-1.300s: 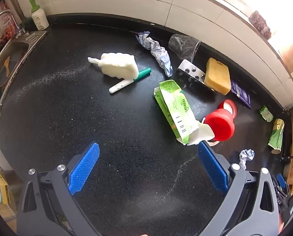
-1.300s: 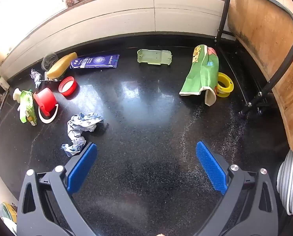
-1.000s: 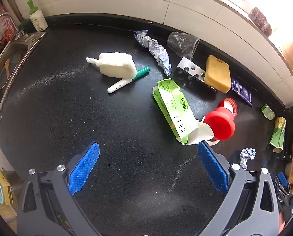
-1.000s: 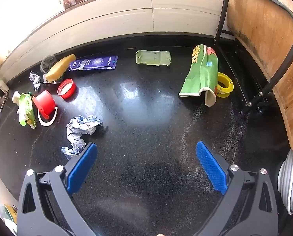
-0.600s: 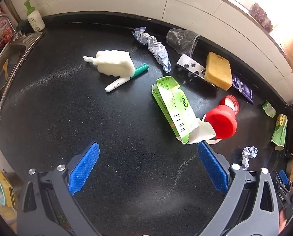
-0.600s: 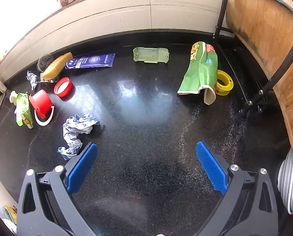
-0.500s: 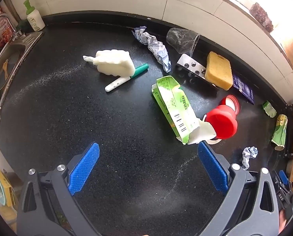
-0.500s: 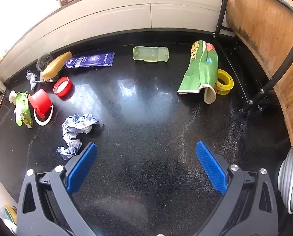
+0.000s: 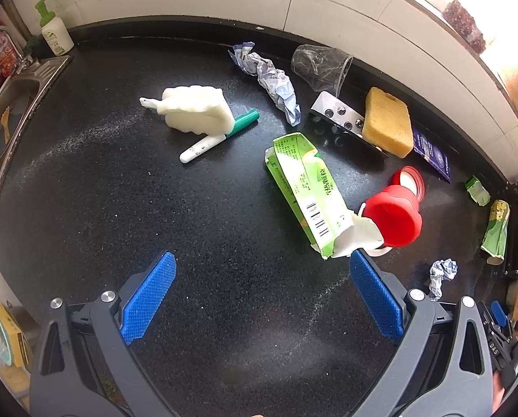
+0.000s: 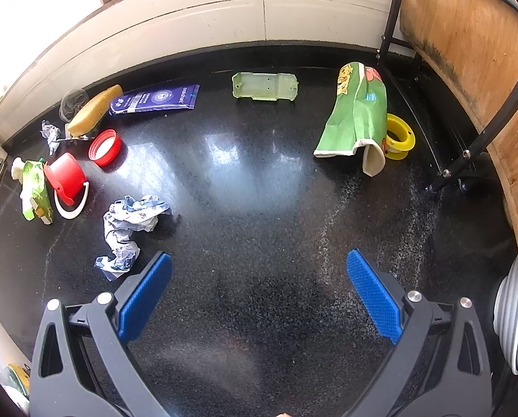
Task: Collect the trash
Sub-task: 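Approach the white foam piece with the left tool and the green snack bag with the right tool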
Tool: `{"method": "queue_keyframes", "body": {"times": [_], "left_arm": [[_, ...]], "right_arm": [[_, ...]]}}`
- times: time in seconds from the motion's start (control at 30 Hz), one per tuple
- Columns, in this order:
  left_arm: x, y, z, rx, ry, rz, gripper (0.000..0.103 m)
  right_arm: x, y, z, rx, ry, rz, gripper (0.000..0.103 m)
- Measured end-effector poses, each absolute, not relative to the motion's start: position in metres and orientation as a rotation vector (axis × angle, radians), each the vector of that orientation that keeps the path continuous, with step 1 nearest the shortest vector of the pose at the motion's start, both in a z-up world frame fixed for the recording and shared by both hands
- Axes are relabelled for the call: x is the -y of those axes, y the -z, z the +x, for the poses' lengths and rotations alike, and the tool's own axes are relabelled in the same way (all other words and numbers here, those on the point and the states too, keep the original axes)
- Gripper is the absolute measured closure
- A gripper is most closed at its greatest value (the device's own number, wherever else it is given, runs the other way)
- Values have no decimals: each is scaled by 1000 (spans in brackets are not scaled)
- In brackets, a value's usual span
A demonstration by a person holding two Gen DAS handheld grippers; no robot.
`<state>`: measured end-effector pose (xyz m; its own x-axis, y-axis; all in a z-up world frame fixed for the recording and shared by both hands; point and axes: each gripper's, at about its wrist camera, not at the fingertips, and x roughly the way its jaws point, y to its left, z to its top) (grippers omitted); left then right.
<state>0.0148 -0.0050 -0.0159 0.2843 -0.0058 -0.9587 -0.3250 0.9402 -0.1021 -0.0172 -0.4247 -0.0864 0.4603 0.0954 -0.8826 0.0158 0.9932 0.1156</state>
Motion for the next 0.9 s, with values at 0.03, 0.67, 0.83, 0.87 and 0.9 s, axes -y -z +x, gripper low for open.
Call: {"method": "queue_keyframes", "body": {"times": [0.03,0.67,0.83,0.87,0.9], "left_arm": [[5,17,15,-1271,-218,-302,6],[4,27,25,-1298,-203,-308,6],[3,28,26,-1301,-199,-312,6],[3,28,26,-1300,-197,-314,6],[3,28,26,-1299,-195,-316,6]], "right_arm": [[425,87,-16,-1095,-49,112,6],[425,97,-14,-1122,-34,111,6],[424,97,-16,-1124,-19,104,6],[425,98,-16,-1127,-16,102,6],[425,99,-16,-1132,-14,102,6]]}}
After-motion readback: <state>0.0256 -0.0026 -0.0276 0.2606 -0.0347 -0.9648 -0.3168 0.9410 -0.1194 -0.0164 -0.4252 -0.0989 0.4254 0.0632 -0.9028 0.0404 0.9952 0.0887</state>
